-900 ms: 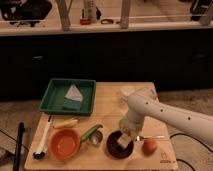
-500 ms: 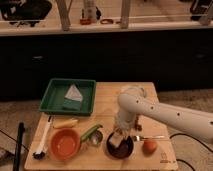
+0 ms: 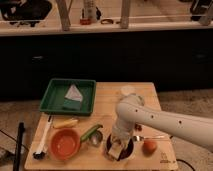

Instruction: Wipe purple bowl with eraser

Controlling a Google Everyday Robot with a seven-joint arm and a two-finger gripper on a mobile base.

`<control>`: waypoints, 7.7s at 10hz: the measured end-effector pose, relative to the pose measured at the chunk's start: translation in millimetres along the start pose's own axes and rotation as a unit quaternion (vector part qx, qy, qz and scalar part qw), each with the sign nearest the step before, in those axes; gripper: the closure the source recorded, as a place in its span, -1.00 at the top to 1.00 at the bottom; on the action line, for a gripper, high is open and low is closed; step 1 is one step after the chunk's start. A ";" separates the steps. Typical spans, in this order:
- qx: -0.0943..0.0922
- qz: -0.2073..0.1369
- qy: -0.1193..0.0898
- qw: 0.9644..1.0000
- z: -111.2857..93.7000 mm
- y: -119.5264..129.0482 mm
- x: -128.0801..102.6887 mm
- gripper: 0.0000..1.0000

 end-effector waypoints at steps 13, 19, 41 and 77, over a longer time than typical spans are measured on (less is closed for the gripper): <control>0.006 -0.017 0.007 1.000 -6.7 -50.8 -3.2 -0.97; 0.011 0.051 0.008 0.999 -14.7 -11.3 -2.2 -0.97; 0.023 0.088 0.020 0.996 -25.8 -13.2 10.5 -0.97; 0.023 0.089 0.020 0.996 -25.4 -13.2 10.5 -0.97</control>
